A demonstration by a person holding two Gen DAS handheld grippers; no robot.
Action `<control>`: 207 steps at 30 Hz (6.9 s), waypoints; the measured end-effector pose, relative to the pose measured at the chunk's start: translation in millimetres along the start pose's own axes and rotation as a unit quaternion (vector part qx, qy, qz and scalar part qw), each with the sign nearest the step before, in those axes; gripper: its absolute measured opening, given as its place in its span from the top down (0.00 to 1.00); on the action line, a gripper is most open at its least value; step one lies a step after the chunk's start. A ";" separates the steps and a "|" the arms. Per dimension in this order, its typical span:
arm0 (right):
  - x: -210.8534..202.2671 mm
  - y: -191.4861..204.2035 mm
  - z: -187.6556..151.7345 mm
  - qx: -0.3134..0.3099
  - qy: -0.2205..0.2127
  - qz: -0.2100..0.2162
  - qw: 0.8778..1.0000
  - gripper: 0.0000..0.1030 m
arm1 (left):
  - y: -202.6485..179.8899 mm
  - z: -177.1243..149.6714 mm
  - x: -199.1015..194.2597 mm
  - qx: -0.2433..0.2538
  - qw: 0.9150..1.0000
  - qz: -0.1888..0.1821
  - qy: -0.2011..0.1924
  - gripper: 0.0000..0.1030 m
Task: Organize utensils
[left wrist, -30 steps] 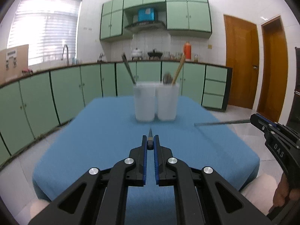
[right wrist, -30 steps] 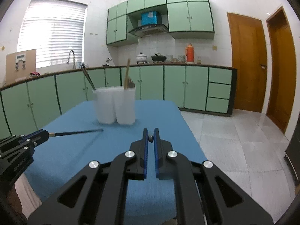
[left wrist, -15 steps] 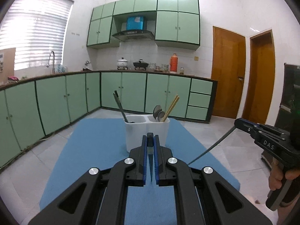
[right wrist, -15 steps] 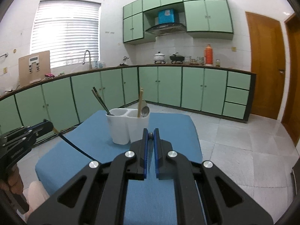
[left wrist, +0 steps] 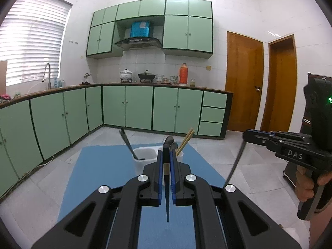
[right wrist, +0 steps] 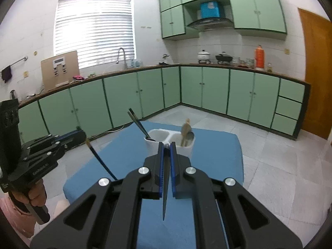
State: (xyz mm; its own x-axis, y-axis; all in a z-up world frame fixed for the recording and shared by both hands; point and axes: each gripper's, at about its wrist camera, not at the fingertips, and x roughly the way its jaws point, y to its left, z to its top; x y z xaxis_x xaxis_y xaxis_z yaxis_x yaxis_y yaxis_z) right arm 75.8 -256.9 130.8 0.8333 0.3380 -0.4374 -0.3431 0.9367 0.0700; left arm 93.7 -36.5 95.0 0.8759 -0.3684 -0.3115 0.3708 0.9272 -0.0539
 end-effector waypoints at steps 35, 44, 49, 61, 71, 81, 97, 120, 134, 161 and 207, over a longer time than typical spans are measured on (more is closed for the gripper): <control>165.4 -40.4 142.5 0.003 0.040 -0.023 0.999 0.95 | 58.9 125.3 184.5 -0.016 0.998 0.050 0.033 0.94; 203.3 -41.2 117.5 0.012 0.073 -0.018 0.997 0.95 | 69.1 102.1 221.2 -0.027 0.996 0.055 0.065 0.94; 217.8 -37.7 104.8 0.012 0.087 -0.022 0.996 0.95 | 70.6 90.7 233.6 -0.027 0.995 0.062 0.077 0.94; 233.7 -34.6 88.0 0.012 0.098 -0.033 0.995 0.95 | 75.6 66.3 252.7 -0.031 0.992 0.067 0.104 0.93; 231.1 -39.1 86.4 0.015 0.097 -0.039 0.994 0.94 | 71.5 66.3 250.0 -0.024 0.993 0.067 0.097 0.90; 224.6 -53.8 84.6 0.033 0.092 -0.050 0.994 0.87 | 76.1 65.7 244.6 -0.025 0.993 0.067 0.089 0.59; 174.1 -59.3 78.3 0.022 0.036 -0.067 0.997 0.46 | 74.6 64.0 204.4 -0.016 0.997 0.062 0.043 0.29; 51.7 -32.1 -13.9 0.046 -0.020 -0.104 0.993 0.08 | 48.9 5.2 59.0 -0.033 0.994 0.101 -0.020 0.06; 31.5 0.6 -69.9 0.072 0.011 -0.100 0.992 0.08 | 37.4 -39.6 21.4 -0.048 0.993 0.107 0.012 0.06; 2.3 40.7 -75.4 0.056 0.019 -0.088 0.994 0.08 | 12.5 -49.8 -16.5 -0.017 0.992 0.119 0.034 0.06; -11.2 42.3 -67.5 0.044 0.006 -0.085 0.995 0.08 | 8.8 -45.9 -30.0 -0.015 0.993 0.115 0.015 0.06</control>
State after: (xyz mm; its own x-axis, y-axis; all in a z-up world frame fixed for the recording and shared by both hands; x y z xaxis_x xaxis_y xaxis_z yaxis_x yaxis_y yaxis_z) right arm 22.7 -227.2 78.2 0.8711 0.1729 -0.4596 -0.1579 0.9849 0.0712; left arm 56.5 -14.3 60.3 0.9264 -0.1450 -0.3476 0.1524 0.9883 -0.0062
